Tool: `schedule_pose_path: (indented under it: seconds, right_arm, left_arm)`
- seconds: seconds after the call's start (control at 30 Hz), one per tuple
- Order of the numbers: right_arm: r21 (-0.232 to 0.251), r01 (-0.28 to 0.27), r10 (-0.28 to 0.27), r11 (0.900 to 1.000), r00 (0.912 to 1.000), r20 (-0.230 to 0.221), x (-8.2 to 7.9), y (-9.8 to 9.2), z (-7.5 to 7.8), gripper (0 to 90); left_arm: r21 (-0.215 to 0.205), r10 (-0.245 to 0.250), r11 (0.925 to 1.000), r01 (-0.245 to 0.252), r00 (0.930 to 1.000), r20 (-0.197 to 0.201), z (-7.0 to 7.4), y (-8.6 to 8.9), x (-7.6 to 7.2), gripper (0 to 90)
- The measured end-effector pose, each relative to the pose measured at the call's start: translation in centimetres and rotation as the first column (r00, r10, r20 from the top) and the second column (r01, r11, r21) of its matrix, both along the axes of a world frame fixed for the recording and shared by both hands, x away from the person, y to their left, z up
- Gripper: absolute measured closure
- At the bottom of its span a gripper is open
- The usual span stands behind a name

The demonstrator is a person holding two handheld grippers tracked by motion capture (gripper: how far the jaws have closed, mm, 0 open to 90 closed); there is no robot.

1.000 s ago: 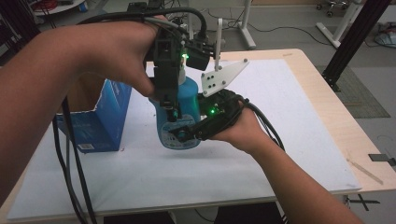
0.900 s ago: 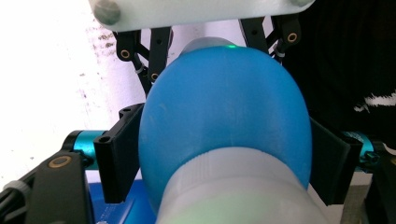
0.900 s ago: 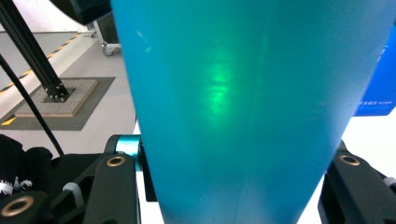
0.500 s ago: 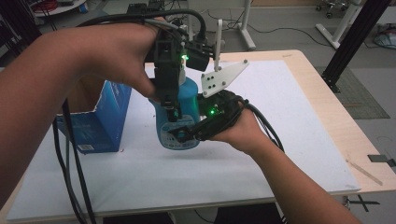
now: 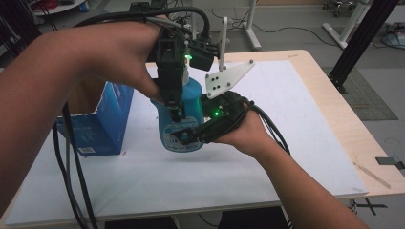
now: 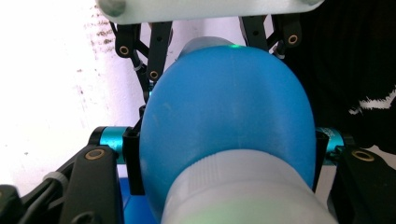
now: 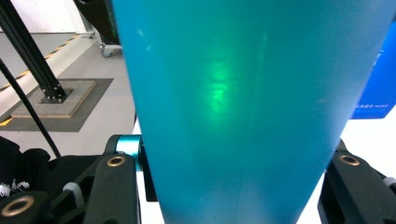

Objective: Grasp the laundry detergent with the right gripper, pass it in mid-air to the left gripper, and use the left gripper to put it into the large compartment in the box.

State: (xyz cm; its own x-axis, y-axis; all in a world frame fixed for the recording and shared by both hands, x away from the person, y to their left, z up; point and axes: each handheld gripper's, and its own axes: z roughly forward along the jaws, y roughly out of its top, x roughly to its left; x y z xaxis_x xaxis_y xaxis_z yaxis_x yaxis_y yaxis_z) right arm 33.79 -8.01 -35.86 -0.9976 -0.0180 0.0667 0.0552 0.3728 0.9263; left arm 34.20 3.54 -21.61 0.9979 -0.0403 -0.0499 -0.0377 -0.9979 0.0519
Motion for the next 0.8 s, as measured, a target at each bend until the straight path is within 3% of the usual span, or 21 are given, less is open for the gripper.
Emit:
schedule_pose_path:
  seconds: [0.3,0.53,0.8]
  right_arm:
    - [0.008,-0.006,0.006,1.0,1.0,0.0,-0.1,-0.1,0.1,44.6]
    - [0.017,-0.006,0.006,1.0,1.0,0.0,-0.3,-0.4,0.3,42.4]
    - [-0.039,0.029,-0.028,0.999,0.9992,0.03,-1.1,-1.9,1.0,23.7]
  left_arm:
    - [0.002,0.007,1.0,-0.007,0.9999,0.007,0.2,-0.1,-0.2,38.8]
    - [-0.013,0.016,0.9998,-0.016,0.9998,-0.01,0.6,0.0,-0.3,38.8]
    - [0.012,0.037,0.9992,-0.037,0.9993,0.002,0.8,0.5,0.1,38.7]
